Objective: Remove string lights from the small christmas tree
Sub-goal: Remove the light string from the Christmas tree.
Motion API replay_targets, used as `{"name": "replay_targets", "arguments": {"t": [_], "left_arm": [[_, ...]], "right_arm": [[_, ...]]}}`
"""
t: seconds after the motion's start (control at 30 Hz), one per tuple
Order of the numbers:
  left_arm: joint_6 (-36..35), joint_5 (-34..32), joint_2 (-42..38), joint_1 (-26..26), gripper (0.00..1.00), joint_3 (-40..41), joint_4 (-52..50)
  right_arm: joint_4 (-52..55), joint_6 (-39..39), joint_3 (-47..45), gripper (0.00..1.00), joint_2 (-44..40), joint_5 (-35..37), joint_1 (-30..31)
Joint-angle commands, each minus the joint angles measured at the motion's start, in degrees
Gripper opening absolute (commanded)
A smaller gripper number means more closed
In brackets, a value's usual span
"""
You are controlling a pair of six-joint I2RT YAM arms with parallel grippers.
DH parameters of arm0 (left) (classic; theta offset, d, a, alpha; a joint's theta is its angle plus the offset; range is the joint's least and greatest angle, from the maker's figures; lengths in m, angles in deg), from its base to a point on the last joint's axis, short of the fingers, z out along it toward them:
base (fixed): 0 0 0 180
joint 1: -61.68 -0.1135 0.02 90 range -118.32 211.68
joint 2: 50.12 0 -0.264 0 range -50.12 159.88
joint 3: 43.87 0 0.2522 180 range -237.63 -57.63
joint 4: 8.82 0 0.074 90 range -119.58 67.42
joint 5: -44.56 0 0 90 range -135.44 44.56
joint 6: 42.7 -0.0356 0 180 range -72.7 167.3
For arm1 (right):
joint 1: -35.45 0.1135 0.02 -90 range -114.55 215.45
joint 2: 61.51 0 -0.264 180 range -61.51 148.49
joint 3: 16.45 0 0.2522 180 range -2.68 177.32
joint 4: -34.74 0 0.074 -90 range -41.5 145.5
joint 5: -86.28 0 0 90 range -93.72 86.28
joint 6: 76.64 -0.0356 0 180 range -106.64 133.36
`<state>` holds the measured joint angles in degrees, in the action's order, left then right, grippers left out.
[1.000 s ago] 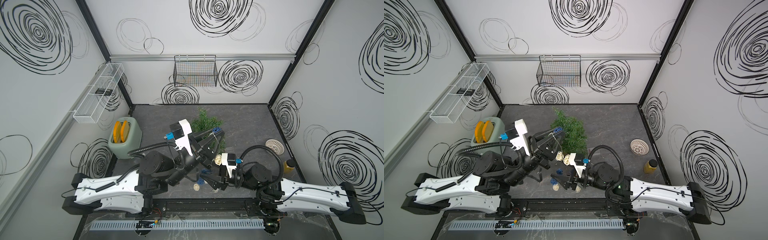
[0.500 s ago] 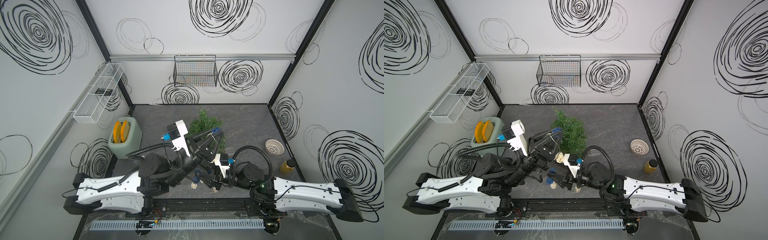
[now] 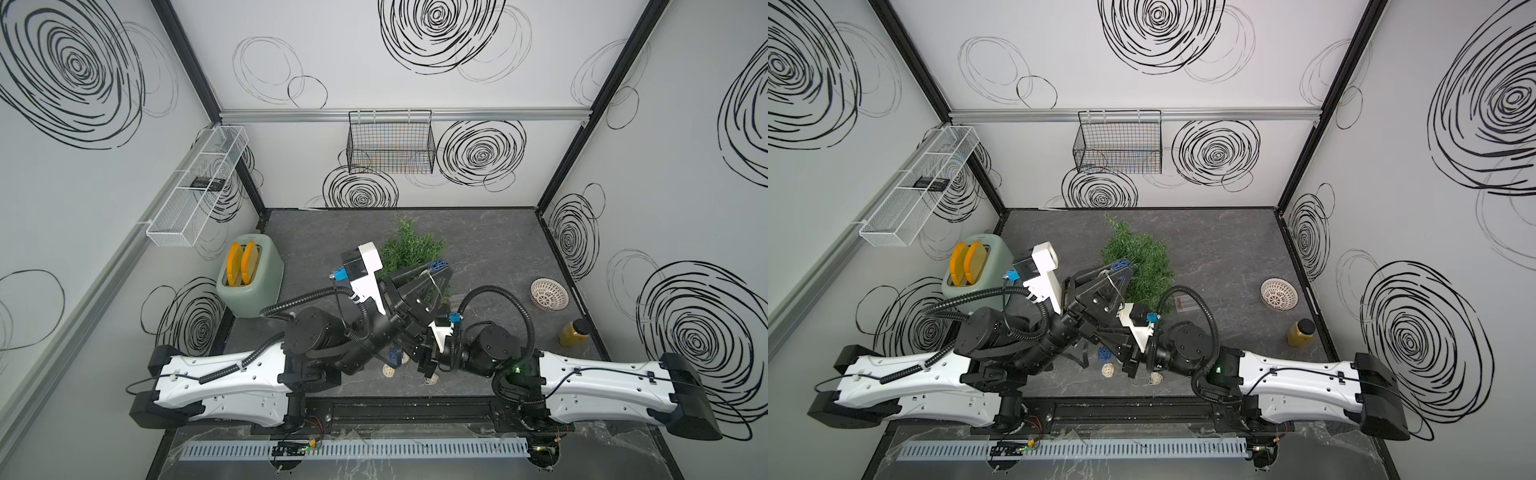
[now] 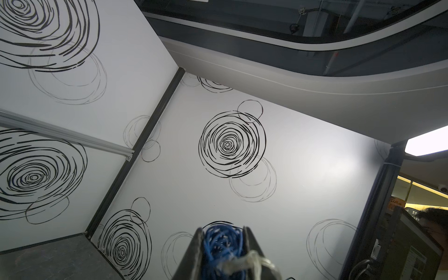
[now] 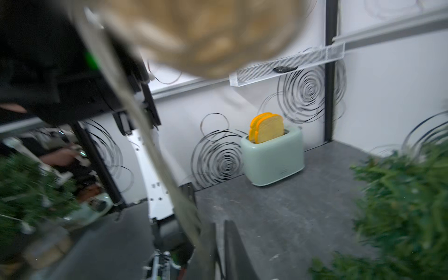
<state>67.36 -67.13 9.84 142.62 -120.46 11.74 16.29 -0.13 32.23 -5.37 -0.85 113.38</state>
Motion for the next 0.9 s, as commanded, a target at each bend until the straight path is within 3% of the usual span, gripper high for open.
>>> {"name": "replay_targets", "arguments": {"t": [0.0,0.27,0.7,0.87], "left_arm": [[1.1,-0.8,-1.4,0.4,0.31,0.4,-0.2],[0.3,-4.2,-5.5,0.4,0.96,0.9,-9.3],[-3.5,-10.5,-16.4,0.0,0.96,6.7,-25.2],[-3.9,-16.4,-22.1,-0.8,0.96,11.1,-30.0]], "right_arm": [[-1.4,-0.6,0.6,0.0,-1.7,2.4,0.4],[7.7,-1.6,0.6,0.0,-9.1,8.0,0.2],[25.1,-5.3,1.2,0.0,-22.3,14.4,0.2],[30.5,-3.7,4.4,0.0,-24.4,17.2,0.2]]}}
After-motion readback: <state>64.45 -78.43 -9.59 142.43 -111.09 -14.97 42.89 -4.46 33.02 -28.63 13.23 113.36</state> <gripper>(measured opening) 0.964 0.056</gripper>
